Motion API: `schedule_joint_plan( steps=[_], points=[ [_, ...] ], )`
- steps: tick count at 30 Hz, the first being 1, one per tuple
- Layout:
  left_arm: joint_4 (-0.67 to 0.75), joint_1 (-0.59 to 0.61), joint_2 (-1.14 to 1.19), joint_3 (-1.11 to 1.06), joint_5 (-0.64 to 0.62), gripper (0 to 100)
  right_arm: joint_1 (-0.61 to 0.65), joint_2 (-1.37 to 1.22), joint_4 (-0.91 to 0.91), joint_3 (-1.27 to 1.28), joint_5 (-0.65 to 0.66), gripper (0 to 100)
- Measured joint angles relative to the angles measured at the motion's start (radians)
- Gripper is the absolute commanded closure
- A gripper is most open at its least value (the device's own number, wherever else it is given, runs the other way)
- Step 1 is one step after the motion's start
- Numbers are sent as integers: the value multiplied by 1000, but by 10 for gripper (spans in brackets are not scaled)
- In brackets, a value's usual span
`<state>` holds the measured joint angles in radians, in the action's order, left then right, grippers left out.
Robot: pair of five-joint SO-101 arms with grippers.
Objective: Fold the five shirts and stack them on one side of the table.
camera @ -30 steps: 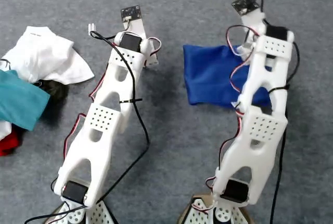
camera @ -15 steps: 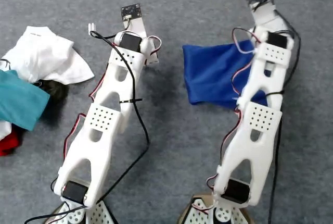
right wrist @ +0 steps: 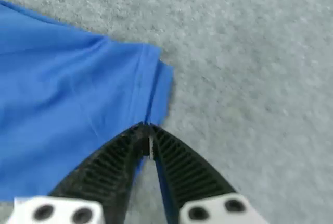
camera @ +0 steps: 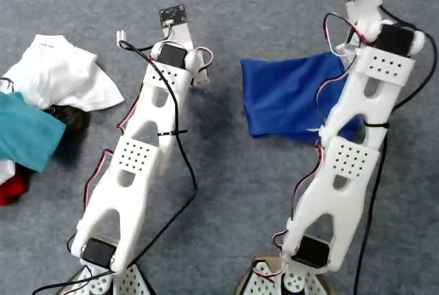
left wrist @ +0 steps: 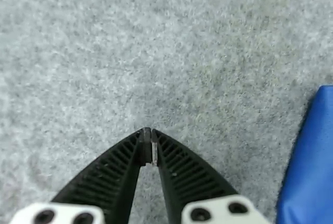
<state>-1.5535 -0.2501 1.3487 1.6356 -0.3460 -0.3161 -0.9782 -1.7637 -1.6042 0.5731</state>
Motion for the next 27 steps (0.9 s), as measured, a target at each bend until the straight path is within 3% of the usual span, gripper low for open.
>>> schedule_joint_plan(
  steps=[4, 8, 20, 23, 27],
  points=[
    [0, 0, 0, 0, 0, 981, -28, 107, -8, 23, 0, 996],
    [0, 0, 0, 0, 0, 981, -29, 253, -8, 199, 0, 996],
    [0, 0, 0, 0, 0, 981, -20, 799, 25, 1237, -21, 992],
    [0, 0, 0, 0, 0, 981, 5, 827, 132, 1404, -158, 952],
    [0, 0, 29, 0, 0, 981, 51, 827, 269, 1554, -445, 781]
  ],
)
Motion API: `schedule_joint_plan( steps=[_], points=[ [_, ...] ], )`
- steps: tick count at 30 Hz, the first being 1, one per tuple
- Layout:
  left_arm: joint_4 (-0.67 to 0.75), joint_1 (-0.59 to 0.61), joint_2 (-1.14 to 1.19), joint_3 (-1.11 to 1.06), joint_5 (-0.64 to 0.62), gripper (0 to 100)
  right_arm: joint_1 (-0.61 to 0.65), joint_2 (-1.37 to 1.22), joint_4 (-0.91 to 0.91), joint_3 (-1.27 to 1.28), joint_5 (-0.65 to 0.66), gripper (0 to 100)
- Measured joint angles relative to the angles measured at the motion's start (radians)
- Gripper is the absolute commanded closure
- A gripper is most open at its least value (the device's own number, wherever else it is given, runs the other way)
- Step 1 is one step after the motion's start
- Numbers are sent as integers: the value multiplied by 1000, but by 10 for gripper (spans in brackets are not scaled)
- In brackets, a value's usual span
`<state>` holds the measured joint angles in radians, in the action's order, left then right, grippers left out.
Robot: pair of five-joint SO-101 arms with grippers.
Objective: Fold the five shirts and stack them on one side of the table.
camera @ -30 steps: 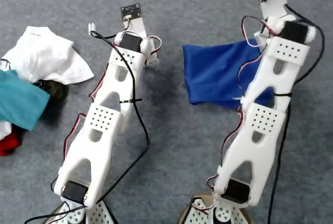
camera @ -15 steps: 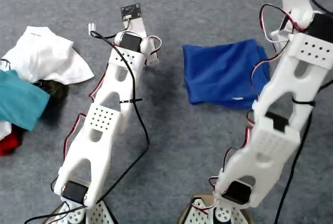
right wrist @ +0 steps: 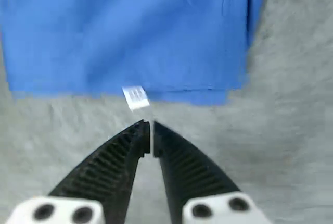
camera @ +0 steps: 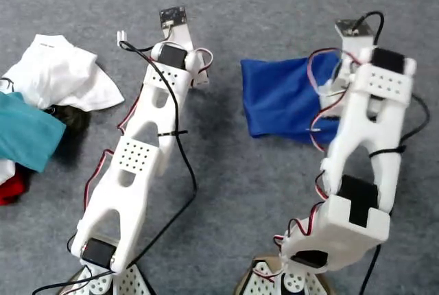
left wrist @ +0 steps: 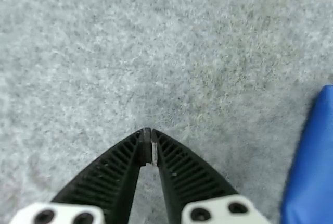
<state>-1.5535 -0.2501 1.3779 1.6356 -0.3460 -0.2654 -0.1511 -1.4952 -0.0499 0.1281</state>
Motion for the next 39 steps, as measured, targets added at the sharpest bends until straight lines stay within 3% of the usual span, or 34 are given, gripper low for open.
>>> schedule_joint_plan(
  steps=[5, 8, 15, 24, 30, 39],
  points=[
    [0, 0, 9, 0, 0, 981, 15, -12, 127, 92, -307, 719],
    [0, 0, 9, 0, 3, 981, 14, -60, 164, 92, -374, 717],
    [0, 0, 9, 0, 3, 981, 3, -207, 181, 3, -388, 717],
    [0, 0, 9, 0, 3, 981, -9, -548, 212, -319, -388, 737],
    [0, 0, 9, 0, 26, 981, -17, -729, 31, -615, -388, 998],
    [0, 0, 9, 0, 29, 981, -15, -911, -244, -994, -367, 997]
  ],
)
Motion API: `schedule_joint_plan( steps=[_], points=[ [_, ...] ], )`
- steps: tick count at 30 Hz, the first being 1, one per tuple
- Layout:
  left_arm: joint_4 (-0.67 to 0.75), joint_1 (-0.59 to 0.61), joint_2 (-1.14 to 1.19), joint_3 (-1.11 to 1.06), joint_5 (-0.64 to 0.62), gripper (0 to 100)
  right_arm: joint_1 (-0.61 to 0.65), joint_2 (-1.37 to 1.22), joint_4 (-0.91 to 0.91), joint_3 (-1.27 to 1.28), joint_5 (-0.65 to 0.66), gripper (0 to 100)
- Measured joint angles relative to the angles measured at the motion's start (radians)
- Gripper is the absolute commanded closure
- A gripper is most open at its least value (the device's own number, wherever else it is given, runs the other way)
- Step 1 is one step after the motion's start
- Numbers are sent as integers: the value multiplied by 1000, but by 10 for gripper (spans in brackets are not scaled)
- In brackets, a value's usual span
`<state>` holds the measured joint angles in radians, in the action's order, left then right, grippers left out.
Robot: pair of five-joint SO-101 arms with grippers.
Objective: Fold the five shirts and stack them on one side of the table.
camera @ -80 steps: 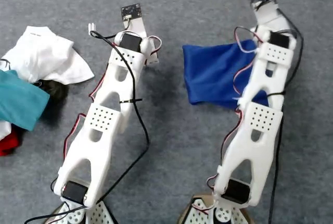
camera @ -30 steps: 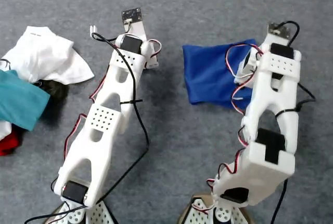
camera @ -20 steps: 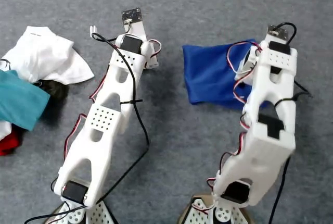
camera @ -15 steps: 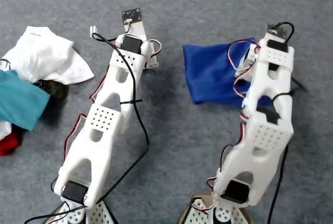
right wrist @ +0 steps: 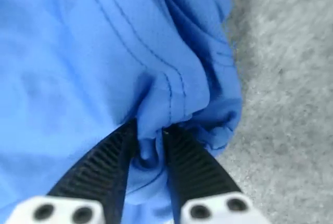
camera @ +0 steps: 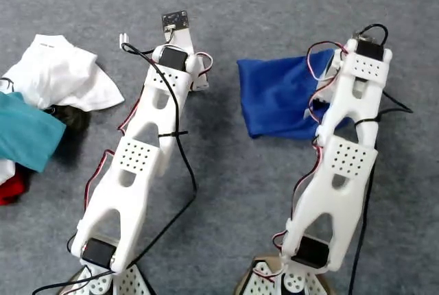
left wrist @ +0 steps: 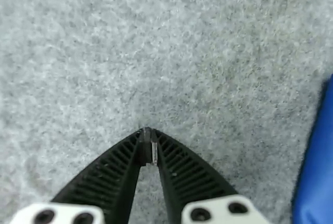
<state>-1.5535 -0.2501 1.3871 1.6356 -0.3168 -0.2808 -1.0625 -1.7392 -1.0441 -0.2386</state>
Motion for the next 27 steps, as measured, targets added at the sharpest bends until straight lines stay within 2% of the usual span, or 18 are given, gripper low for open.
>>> schedule_joint_plan(
  steps=[6, 19, 23, 27],
  points=[
    [0, 0, 0, 0, 0, 981, -3, -5, -26, -141, 3, 997],
    [0, 0, 0, 0, 0, 981, -69, 51, -29, -186, -12, 997],
    [0, 0, 0, 0, 0, 981, -112, 97, -29, -192, 41, 997],
    [0, 0, 0, 0, 0, 981, -206, 98, -20, -192, 91, 996]
  ],
)
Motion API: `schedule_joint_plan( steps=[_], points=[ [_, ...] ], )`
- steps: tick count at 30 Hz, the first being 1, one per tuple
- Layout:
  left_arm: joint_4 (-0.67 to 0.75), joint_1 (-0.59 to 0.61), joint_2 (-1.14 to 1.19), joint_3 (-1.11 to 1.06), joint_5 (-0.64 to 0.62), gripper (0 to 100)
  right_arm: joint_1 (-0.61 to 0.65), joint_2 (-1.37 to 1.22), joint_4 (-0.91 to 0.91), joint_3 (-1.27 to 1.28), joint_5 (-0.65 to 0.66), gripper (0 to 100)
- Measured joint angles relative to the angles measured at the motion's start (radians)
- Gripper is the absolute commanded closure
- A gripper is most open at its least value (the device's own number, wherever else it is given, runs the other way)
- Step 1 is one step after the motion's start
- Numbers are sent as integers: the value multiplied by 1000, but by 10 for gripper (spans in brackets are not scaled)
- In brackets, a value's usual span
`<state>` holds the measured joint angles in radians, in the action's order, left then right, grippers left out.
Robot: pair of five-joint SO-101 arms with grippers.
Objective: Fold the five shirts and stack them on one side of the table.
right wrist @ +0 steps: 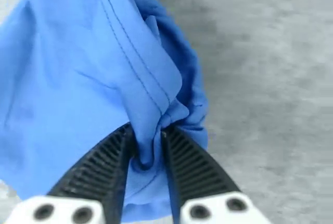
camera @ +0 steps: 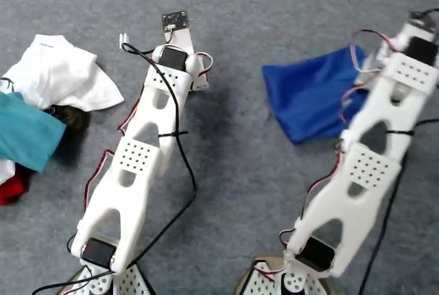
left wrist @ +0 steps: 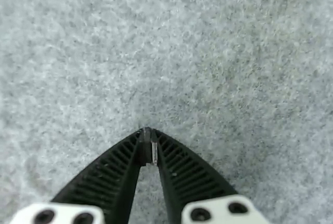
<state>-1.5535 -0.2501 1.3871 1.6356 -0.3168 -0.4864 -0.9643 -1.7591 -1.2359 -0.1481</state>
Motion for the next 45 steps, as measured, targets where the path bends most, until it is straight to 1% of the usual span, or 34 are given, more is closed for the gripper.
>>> schedule_joint_plan(
  steps=[4, 6, 9, 17, 18, 19, 24, 25, 26, 27, 29, 31, 34, 38, 40, 42, 45],
  points=[
    [0, 0, 0, 0, 0, 981, -106, 0, 54, 0, 61, 996],
    [0, 0, 0, 0, 0, 981, -138, 0, 69, 0, 95, 996],
    [0, 0, 0, 0, 0, 981, -153, -6, 101, 0, 126, 996],
    [0, 0, 0, 0, 0, 981, -180, -23, 152, 0, 133, 991],
    [0, 0, 0, 0, 0, 981, -180, -23, 152, 0, 133, 975],
    [0, 0, 0, 0, 0, 981, -180, -23, 152, 0, 133, 938],
    [0, 0, 0, 0, 0, 981, -180, -23, 138, -32, 149, 676],
    [0, 0, 0, 0, 0, 981, -180, -23, 120, -57, 150, 641],
    [0, 0, 0, 0, 0, 981, -181, -23, 98, -84, 153, 630],
    [0, 0, 0, 0, 0, 981, -180, -23, 72, -114, 172, 639],
    [0, 0, 0, 0, 0, 981, -157, -23, 11, -173, 215, 704],
    [0, 0, 0, 0, 0, 981, -118, -23, -3, -247, 210, 818],
    [0, 0, 0, 0, 0, 981, -49, -28, -6, -347, 167, 991],
    [0, 2, 0, 0, 2, 981, 84, -86, 51, -348, 158, 969],
    [0, 17, 0, 0, 2, 981, 147, -135, 110, -315, 121, 969],
    [6, 38, 0, 0, 2, 981, 190, -193, 180, -270, 81, 969],
    [32, 72, 0, 0, 2, 981, 244, -259, 236, -230, 55, 968]
  ],
)
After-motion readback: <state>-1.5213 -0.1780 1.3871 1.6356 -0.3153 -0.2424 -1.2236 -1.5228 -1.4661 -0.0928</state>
